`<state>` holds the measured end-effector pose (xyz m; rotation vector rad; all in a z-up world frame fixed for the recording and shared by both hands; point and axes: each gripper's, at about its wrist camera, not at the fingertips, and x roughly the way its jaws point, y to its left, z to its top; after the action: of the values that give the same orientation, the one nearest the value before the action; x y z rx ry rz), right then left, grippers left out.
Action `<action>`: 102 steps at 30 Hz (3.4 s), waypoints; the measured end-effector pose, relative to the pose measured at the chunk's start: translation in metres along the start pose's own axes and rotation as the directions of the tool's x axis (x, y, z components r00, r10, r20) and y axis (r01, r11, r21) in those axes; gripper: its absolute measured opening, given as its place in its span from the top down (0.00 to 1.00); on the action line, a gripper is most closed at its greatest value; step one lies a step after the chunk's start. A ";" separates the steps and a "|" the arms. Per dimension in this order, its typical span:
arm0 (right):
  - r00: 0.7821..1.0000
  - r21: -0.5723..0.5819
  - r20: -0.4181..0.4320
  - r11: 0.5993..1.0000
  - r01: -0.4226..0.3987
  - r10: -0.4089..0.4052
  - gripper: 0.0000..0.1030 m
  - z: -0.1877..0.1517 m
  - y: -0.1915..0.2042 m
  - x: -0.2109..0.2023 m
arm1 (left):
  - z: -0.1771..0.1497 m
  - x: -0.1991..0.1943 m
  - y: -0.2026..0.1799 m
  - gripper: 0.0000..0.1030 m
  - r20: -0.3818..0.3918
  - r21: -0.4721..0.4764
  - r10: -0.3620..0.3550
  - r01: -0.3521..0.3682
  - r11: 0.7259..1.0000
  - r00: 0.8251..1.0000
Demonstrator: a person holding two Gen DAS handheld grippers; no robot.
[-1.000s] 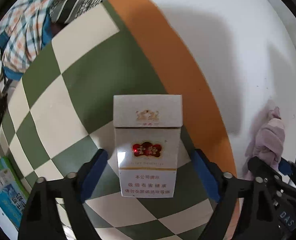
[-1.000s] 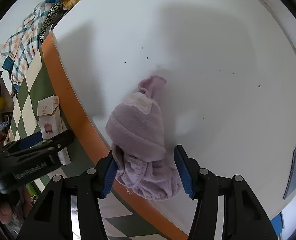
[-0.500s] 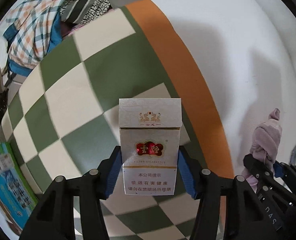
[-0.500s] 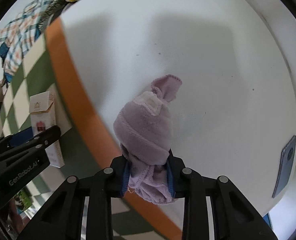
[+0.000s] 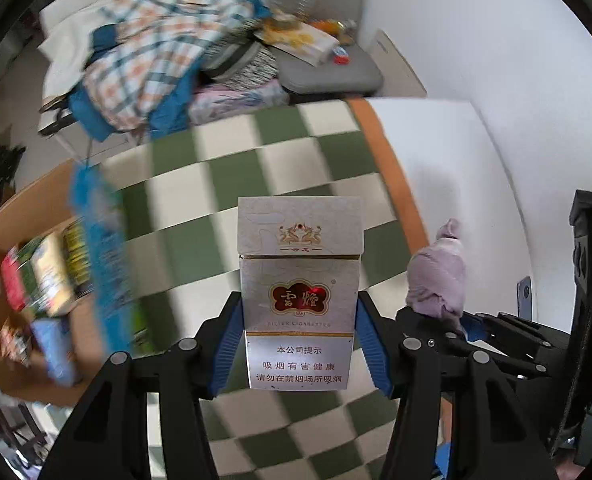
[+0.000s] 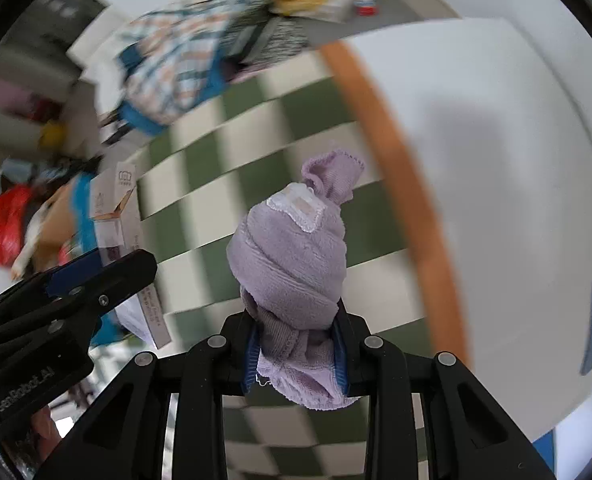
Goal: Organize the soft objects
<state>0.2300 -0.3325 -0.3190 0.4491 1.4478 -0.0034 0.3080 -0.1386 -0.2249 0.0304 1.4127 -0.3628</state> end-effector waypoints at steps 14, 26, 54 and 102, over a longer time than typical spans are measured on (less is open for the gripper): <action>0.994 -0.279 -0.044 0.954 -0.111 0.103 0.69 -0.079 0.259 0.006 | -0.067 -0.046 0.228 0.49 -0.029 -0.282 -0.025 0.016 0.959 0.999; 0.992 -0.308 -0.126 0.951 -0.035 -0.004 0.67 -0.065 0.327 0.095 | -0.056 0.019 0.286 0.49 -0.133 -0.400 -0.249 0.178 0.899 0.959; 0.984 -0.325 -0.014 0.932 0.164 -0.178 0.11 -0.074 0.321 0.084 | -0.089 -0.035 0.299 0.00 0.002 -0.337 0.114 -0.107 0.935 0.993; 0.893 -0.370 0.447 0.900 0.229 -0.044 0.00 -0.243 0.330 -0.231 | -0.236 -0.296 0.187 0.00 0.390 -0.317 0.347 -0.229 0.920 0.853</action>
<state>0.0554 -0.0183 -0.0152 -0.0157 0.9999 0.0846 0.0985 0.1610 -0.0144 -0.0497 0.9728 0.0740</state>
